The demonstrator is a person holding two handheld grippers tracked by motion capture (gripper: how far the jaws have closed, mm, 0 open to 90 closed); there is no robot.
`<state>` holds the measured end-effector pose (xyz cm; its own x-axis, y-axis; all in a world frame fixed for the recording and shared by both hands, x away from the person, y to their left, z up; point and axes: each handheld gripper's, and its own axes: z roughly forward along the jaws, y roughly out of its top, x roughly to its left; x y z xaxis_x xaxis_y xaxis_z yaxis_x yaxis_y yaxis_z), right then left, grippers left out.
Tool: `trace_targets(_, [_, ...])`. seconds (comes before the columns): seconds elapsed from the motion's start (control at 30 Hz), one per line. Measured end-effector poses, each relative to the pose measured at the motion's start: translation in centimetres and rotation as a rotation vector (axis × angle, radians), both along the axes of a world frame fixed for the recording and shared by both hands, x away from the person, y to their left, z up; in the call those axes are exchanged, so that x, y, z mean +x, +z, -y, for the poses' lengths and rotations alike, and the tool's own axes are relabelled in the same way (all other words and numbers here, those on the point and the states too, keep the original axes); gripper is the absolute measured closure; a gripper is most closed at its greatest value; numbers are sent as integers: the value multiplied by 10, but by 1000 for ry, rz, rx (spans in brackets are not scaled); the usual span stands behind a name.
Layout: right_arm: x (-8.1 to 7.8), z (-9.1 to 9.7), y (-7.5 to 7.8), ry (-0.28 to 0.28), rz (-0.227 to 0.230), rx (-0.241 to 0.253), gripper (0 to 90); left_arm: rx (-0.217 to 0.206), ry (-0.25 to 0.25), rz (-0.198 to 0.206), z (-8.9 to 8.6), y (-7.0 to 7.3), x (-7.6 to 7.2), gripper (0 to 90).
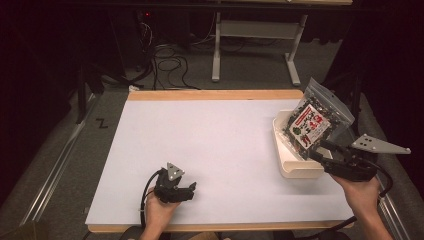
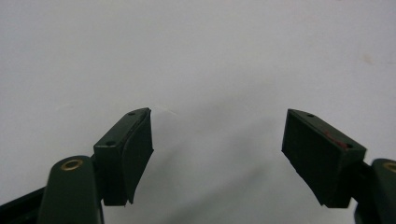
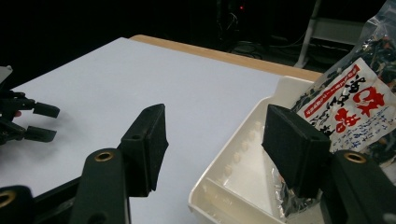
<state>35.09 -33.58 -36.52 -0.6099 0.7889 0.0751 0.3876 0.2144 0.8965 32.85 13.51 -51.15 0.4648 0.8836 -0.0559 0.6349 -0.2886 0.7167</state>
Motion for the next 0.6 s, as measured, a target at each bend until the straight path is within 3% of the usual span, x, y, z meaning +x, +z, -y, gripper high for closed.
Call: trace_targets(0.6, [2, -17, -12, 48, -28, 28, 413, 0, -1, 3, 0, 0, 0, 252])
